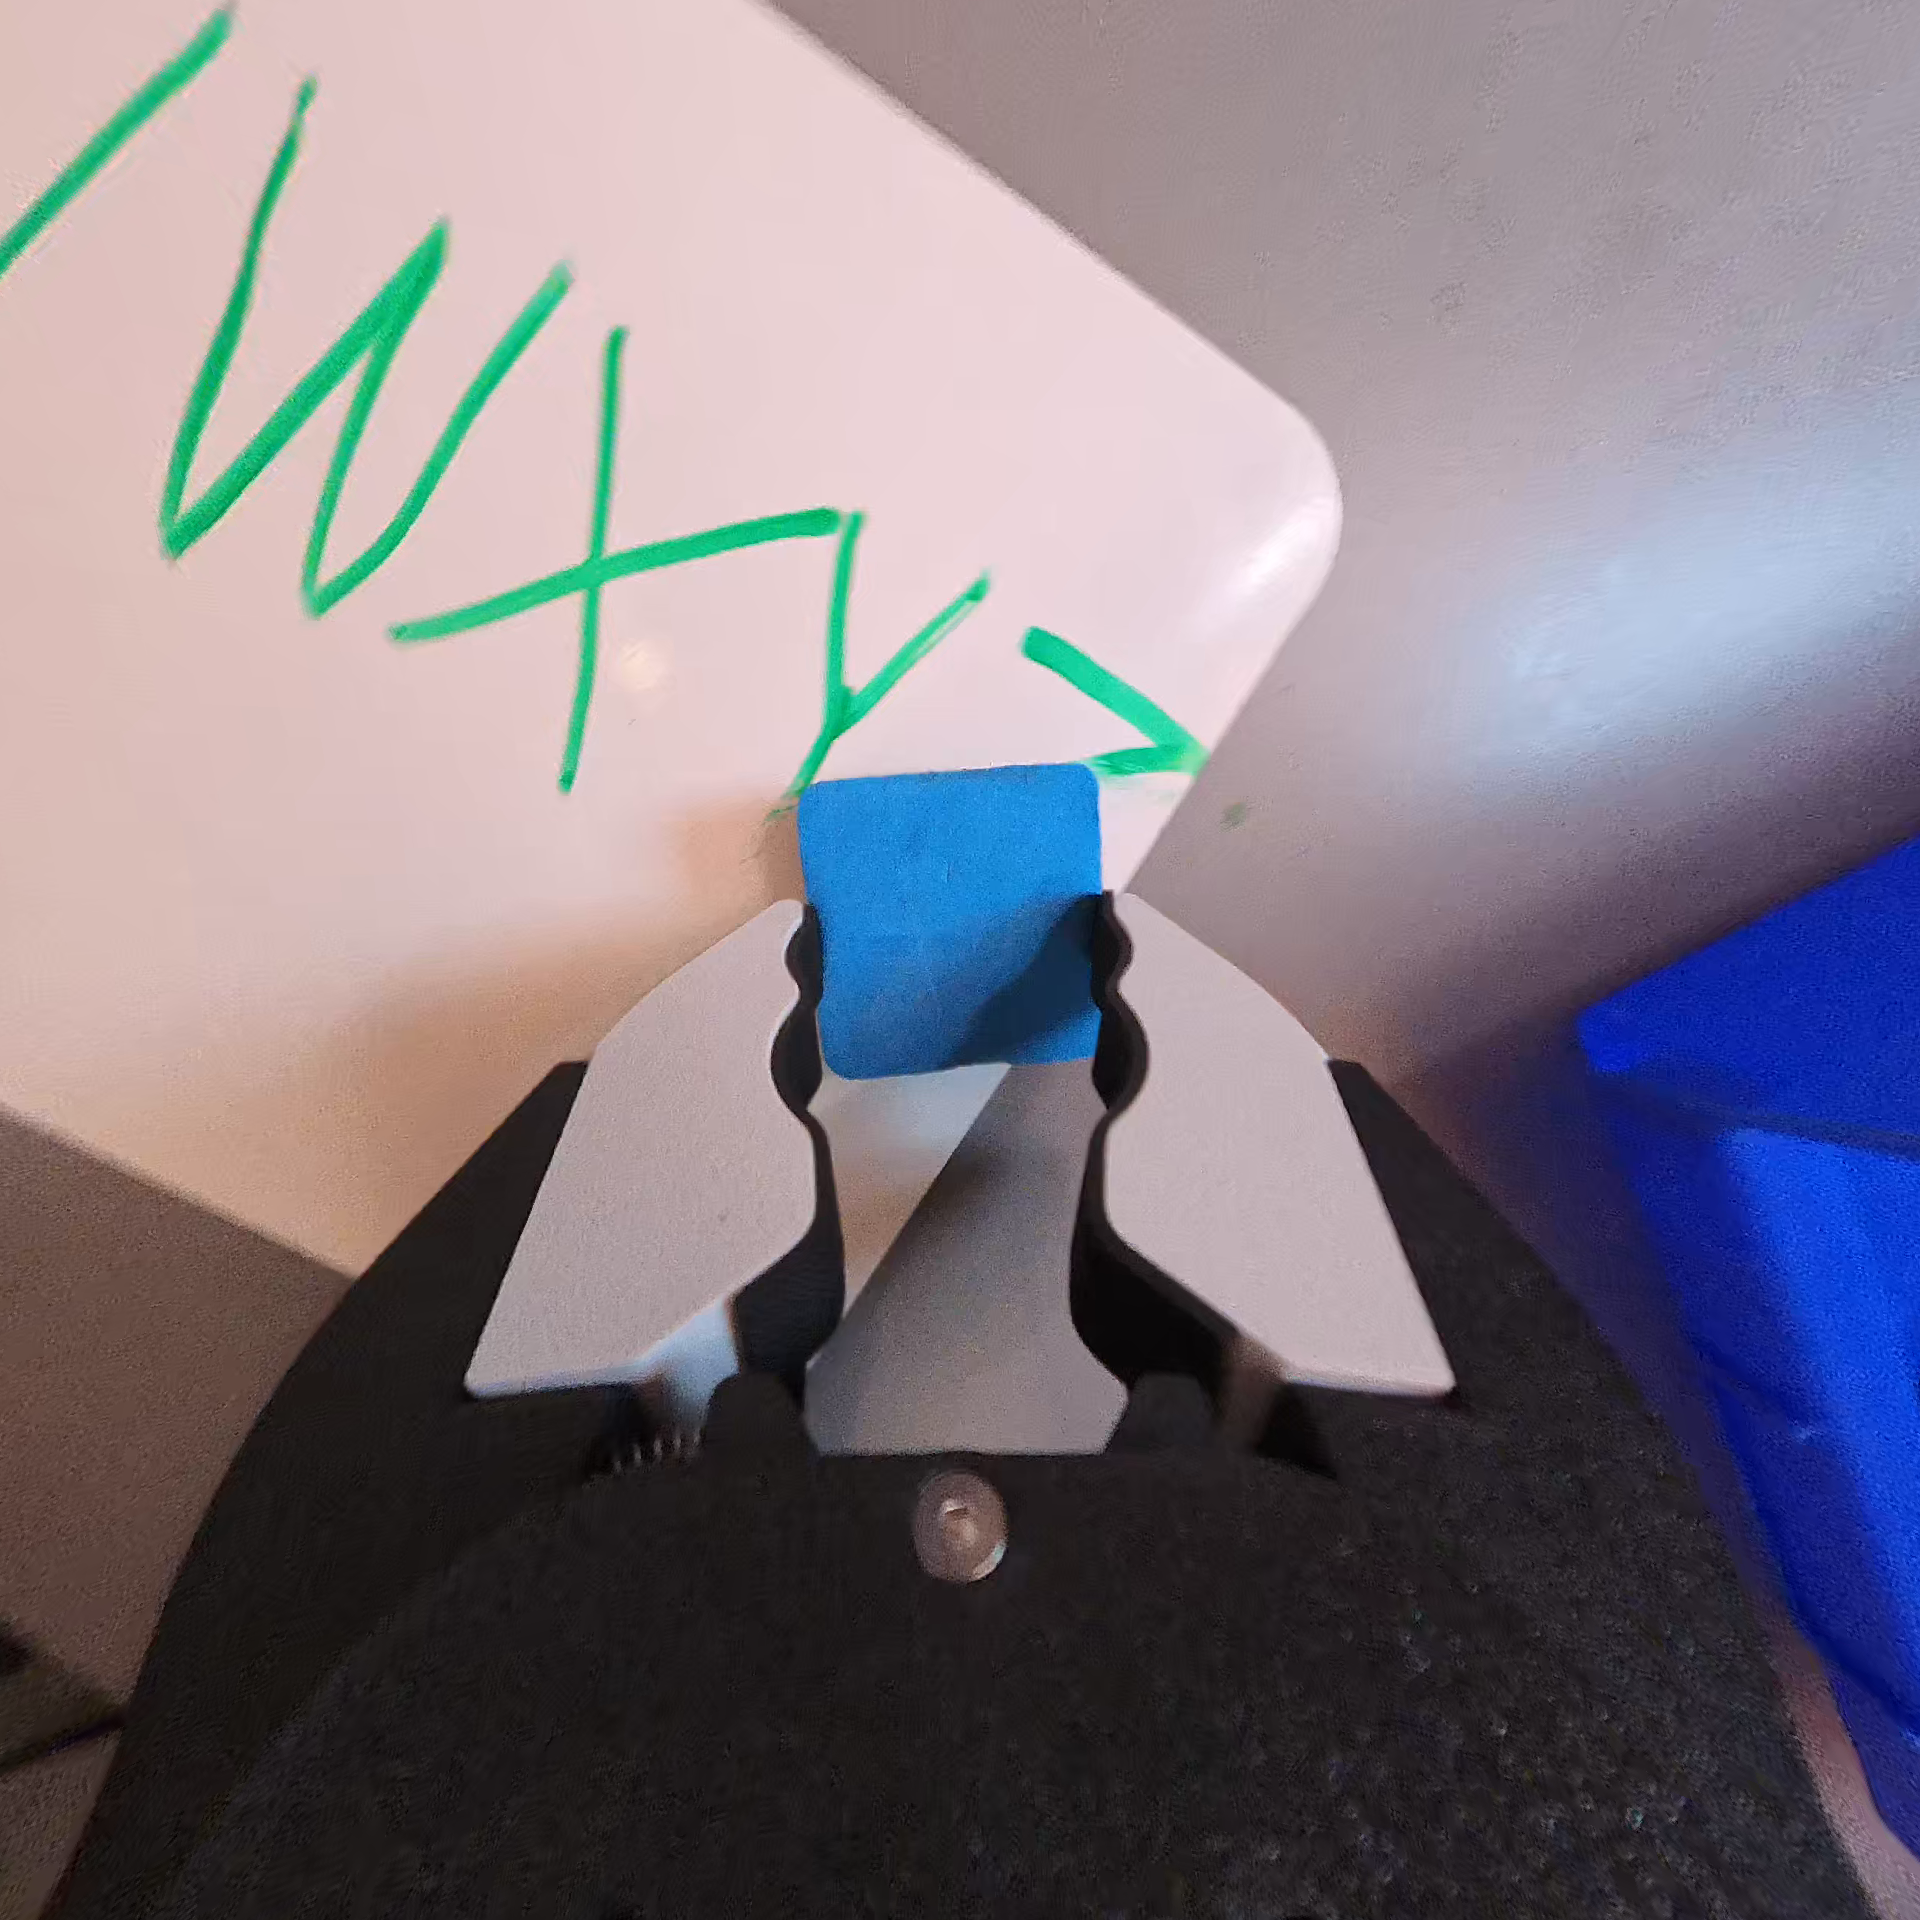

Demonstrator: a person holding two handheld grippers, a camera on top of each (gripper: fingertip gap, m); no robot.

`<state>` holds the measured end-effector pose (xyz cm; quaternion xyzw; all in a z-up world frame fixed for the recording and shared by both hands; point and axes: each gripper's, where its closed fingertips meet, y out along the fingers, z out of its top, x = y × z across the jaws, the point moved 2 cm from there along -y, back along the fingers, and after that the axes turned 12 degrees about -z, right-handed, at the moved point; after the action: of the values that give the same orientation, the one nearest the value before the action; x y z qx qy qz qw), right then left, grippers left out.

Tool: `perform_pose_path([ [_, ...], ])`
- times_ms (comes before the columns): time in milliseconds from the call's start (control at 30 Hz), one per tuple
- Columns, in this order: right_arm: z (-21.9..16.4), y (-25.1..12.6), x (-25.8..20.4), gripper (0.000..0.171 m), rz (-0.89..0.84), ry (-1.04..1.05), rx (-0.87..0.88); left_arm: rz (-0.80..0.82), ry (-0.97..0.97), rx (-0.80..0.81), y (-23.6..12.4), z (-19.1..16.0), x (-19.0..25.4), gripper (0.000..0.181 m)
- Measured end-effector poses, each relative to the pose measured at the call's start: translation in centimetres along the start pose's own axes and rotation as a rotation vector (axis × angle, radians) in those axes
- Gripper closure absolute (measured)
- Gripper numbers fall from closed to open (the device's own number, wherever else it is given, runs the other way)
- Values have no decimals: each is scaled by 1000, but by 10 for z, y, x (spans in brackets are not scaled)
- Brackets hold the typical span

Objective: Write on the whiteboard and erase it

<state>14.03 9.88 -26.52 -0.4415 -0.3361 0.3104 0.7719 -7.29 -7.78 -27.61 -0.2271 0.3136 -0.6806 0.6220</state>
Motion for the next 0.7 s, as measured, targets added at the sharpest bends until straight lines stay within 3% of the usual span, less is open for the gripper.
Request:
perform_pose_path([
  [100,-11,-12,-20,120,63,-97,-40,-3,13,-11,1,1,3,181],
  [200,11,6,9,120,-19,-70,-1,-19,6,-29,1,2,7,181],
  [300,31,22,30,120,3,76,57,-15,-4,-39,2,2,7,181],
  [467,23,5,-19,121,54,-151,14,-24,-27,-40,2,2,7,181],
  [600,28,20,26,121,24,26,1,-15,-21,-43,2,3,7,181],
  [700,16,-1,-27,121,120,-137,-10,-17,-22,-40,2,2,7,181],
])
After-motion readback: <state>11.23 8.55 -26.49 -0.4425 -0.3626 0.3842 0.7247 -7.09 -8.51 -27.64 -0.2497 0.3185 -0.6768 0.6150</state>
